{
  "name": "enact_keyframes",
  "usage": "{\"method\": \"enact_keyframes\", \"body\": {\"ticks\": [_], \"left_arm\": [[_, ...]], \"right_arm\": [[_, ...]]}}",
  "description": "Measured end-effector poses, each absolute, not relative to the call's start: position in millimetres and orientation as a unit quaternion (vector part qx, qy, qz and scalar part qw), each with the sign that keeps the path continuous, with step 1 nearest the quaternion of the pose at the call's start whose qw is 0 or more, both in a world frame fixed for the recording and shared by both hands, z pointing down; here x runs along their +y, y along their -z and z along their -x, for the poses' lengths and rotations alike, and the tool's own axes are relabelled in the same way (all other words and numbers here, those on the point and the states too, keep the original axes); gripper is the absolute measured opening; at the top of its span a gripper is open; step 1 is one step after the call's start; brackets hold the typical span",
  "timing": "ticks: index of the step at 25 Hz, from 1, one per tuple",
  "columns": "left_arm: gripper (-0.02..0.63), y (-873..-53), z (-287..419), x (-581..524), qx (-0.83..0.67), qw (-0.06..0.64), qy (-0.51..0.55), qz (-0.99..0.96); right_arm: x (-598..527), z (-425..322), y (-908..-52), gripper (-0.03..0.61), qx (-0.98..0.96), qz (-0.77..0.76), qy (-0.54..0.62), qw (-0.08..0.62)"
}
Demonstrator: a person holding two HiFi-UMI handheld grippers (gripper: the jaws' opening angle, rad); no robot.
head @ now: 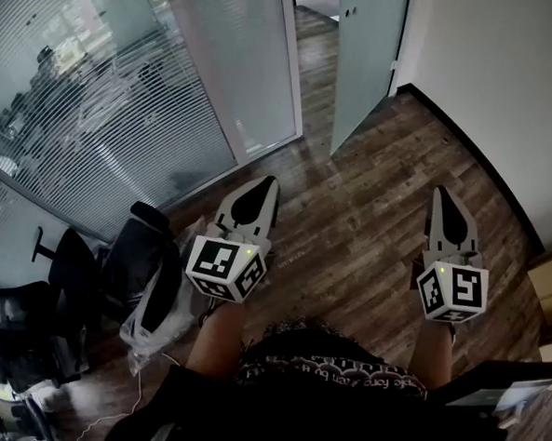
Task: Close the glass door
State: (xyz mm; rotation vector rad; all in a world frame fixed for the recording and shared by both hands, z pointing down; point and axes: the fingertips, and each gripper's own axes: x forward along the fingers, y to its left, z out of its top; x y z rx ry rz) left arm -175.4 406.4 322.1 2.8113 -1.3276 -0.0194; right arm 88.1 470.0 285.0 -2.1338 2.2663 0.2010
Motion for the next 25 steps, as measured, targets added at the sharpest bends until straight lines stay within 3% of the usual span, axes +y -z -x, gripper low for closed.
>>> {"method": "enact_keyframes", "body": {"ticks": [25], "left_arm": [[0.002, -314, 177, 425, -0.429, 0.057, 0.066, -0.899]], "right_arm": [[487, -96, -278, 0.003, 0.745, 0.662, -0.08, 0.031]]}}
